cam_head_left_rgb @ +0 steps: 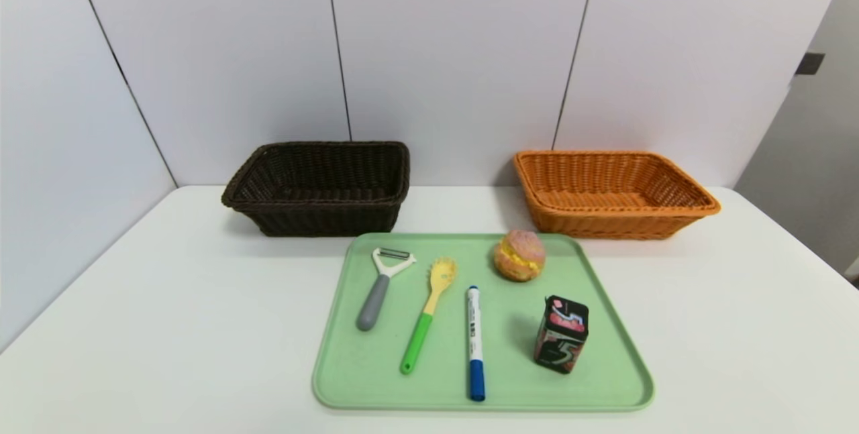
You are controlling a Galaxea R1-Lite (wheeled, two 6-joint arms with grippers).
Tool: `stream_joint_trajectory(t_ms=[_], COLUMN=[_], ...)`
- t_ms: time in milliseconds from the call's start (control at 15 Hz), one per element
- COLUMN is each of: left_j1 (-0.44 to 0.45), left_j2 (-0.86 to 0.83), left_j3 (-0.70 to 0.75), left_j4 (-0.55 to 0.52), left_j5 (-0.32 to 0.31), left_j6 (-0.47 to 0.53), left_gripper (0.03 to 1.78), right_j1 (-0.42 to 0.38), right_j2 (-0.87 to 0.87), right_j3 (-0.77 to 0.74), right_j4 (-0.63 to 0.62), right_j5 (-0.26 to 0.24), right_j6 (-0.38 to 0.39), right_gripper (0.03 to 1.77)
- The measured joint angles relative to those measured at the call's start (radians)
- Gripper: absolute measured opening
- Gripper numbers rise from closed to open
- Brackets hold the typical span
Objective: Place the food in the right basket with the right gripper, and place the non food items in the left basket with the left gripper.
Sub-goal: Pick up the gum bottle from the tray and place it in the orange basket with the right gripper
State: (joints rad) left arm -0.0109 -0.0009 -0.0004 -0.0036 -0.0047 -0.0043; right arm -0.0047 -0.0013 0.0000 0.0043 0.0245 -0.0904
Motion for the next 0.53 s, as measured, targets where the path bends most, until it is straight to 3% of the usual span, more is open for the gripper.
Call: stream_joint_trajectory(t_ms=[333,533], left_j1=[0.000,0.000], left_j2=[0.000,0.009], left_j3=[-0.009,-0.148], left_j4=[0.008,0.093], left_j5=[-0.009,-0.022], left_j6=[0.060,0.057], left_gripper=[1.69,1.69], right_j1=[0.000,0.000], right_j2=[0.000,0.031], right_j3=[-0.007,-0.120], right_j4=[0.005,0.061], right_j5=[-0.002,0.021], right_j6=[0.047,0.047], right_gripper=[1.71,1.71])
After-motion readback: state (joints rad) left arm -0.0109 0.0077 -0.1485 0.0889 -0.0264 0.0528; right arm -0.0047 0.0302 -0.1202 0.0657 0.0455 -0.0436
